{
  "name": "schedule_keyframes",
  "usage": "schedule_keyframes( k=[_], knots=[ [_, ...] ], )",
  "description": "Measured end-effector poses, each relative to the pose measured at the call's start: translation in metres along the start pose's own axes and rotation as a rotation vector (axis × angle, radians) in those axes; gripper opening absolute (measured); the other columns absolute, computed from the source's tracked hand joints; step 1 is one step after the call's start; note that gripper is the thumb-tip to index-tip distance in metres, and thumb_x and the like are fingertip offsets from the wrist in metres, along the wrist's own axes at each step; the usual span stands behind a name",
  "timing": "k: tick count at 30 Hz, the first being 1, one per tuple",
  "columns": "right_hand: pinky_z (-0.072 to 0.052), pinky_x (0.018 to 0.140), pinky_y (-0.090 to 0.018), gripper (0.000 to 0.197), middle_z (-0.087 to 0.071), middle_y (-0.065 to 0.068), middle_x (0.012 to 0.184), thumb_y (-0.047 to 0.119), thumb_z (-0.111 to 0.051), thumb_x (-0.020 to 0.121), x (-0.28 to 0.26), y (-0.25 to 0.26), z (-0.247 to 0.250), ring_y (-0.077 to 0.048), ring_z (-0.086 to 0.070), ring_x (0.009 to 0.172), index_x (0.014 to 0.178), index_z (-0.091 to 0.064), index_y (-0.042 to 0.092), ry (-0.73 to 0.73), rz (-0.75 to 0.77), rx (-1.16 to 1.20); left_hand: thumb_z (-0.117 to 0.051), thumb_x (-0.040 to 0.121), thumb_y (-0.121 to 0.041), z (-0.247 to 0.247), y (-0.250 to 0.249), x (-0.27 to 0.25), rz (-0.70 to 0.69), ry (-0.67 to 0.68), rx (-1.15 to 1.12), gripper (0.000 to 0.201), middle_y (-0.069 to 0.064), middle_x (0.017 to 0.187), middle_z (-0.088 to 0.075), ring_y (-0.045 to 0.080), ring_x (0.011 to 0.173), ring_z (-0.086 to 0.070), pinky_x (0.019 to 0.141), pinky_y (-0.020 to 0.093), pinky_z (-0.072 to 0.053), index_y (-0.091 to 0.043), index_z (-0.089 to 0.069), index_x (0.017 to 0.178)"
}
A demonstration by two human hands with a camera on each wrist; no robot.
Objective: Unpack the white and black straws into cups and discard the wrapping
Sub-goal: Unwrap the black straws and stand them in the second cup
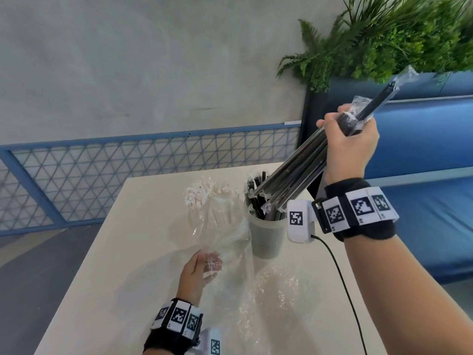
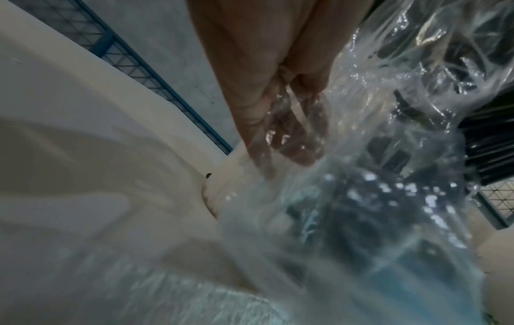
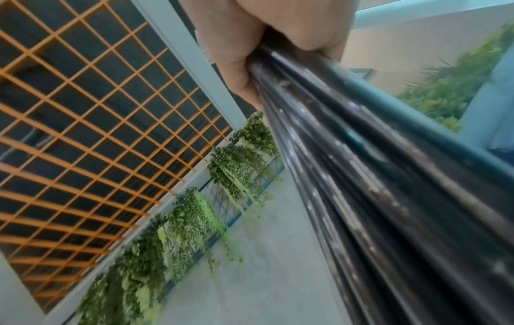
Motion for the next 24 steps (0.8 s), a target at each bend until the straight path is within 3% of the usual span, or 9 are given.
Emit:
schedule_keyframes(
  k=[7, 9, 11, 12, 13, 15, 18, 20, 24],
  knots=[
    [-0.053, 0.086, -0.047, 0.022, -0.064, -0.001, 0.088, 0.019, -0.066, 0.074, -0.016, 0.006, -0.016, -0.028, -0.067, 0.086, 0.085, -0.054, 0.034, 0.057, 0.071, -0.102, -0.036, 0.099, -0.022, -0.004, -0.017, -0.011, -0.067, 0.037, -0.056, 0.033, 0.002, 0.073, -0.072, 0.019, 0.074, -0.067, 0.081, 0.042, -0.051, -0.010, -0.064, 0.086],
    [-0.054, 0.083, -0.033, 0.021, -0.061, 0.005, 0.085, 0.013, -0.066, 0.076, -0.018, 0.008, -0.019, -0.014, -0.066, 0.083, 0.088, -0.055, 0.025, 0.096, 0.101, -0.098, -0.036, 0.098, -0.023, -0.004, -0.019, -0.011, -0.067, 0.023, -0.065, 0.033, 0.004, 0.075, -0.072, 0.020, 0.076, -0.066, 0.082, 0.043, -0.051, -0.009, -0.064, 0.088],
    [-0.046, 0.075, -0.007, 0.019, -0.057, 0.013, 0.081, 0.004, -0.063, 0.078, -0.025, 0.007, -0.023, 0.007, -0.059, 0.075, 0.093, -0.056, 0.013, 0.157, 0.167, -0.164, -0.037, 0.099, -0.022, -0.005, -0.021, -0.012, -0.059, 0.009, -0.079, 0.031, 0.008, 0.081, -0.071, 0.023, 0.079, -0.065, 0.085, 0.047, -0.051, -0.009, -0.064, 0.090],
    [-0.042, 0.072, -0.002, 0.018, -0.056, 0.014, 0.082, 0.002, -0.062, 0.079, -0.030, 0.005, -0.025, 0.011, -0.057, 0.072, 0.095, -0.057, 0.009, 0.183, 0.187, -0.198, -0.037, 0.099, -0.021, -0.005, -0.021, -0.013, -0.056, 0.006, -0.083, 0.030, 0.011, 0.085, -0.070, 0.025, 0.082, -0.064, 0.087, 0.050, -0.050, -0.010, -0.064, 0.091],
    [-0.043, 0.072, -0.002, 0.019, -0.056, 0.013, 0.083, 0.001, -0.060, 0.079, -0.035, 0.002, -0.028, 0.010, -0.056, 0.071, 0.098, -0.057, 0.006, 0.206, 0.189, -0.222, -0.038, 0.099, -0.021, -0.006, -0.022, -0.013, -0.053, 0.005, -0.085, 0.029, 0.014, 0.090, -0.068, 0.028, 0.087, -0.062, 0.090, 0.053, -0.048, -0.010, -0.064, 0.092],
    [-0.048, 0.076, -0.014, 0.022, -0.057, 0.013, 0.085, 0.000, -0.060, 0.079, -0.041, -0.004, -0.034, 0.001, -0.056, 0.076, 0.100, -0.057, 0.006, 0.252, 0.176, -0.257, -0.038, 0.099, -0.020, -0.007, -0.024, -0.014, -0.051, 0.007, -0.096, 0.029, 0.017, 0.096, -0.065, 0.034, 0.094, -0.056, 0.093, 0.057, -0.046, -0.011, -0.064, 0.092],
    [-0.050, 0.076, -0.024, 0.024, -0.055, 0.017, 0.081, -0.001, -0.059, 0.077, -0.043, -0.007, -0.041, -0.007, -0.056, 0.074, 0.098, -0.057, 0.009, 0.276, 0.165, -0.271, -0.037, 0.099, -0.022, -0.009, -0.026, -0.015, -0.059, 0.026, -0.097, 0.030, 0.019, 0.096, -0.065, 0.032, 0.092, -0.058, 0.085, 0.048, -0.053, -0.010, -0.064, 0.092],
    [-0.049, 0.076, -0.025, 0.023, -0.055, 0.018, 0.080, -0.001, -0.059, 0.076, -0.043, -0.006, -0.044, -0.009, -0.055, 0.073, 0.097, -0.058, 0.010, 0.276, 0.179, -0.272, -0.036, 0.099, -0.023, -0.010, -0.025, -0.015, -0.062, 0.036, -0.099, 0.031, 0.021, 0.096, -0.064, 0.029, 0.089, -0.060, 0.077, 0.038, -0.056, -0.009, -0.064, 0.093],
    [-0.046, 0.073, -0.016, 0.024, -0.060, 0.010, 0.086, -0.001, -0.059, 0.078, -0.047, -0.012, -0.047, -0.010, -0.058, 0.076, 0.094, -0.055, 0.017, 0.348, 0.163, -0.329, -0.037, 0.099, -0.023, -0.012, -0.022, -0.016, -0.053, 0.048, -0.104, 0.030, 0.020, 0.095, -0.065, 0.031, 0.090, -0.058, 0.077, 0.038, -0.055, -0.008, -0.063, 0.095]
  ],
)
Point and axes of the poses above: each hand's wrist, its own x-axis towards the middle knuckle, its own z-axis out of the back of the hand, y = z × x, the point moved 4 cm from there along x, towards the middle knuckle
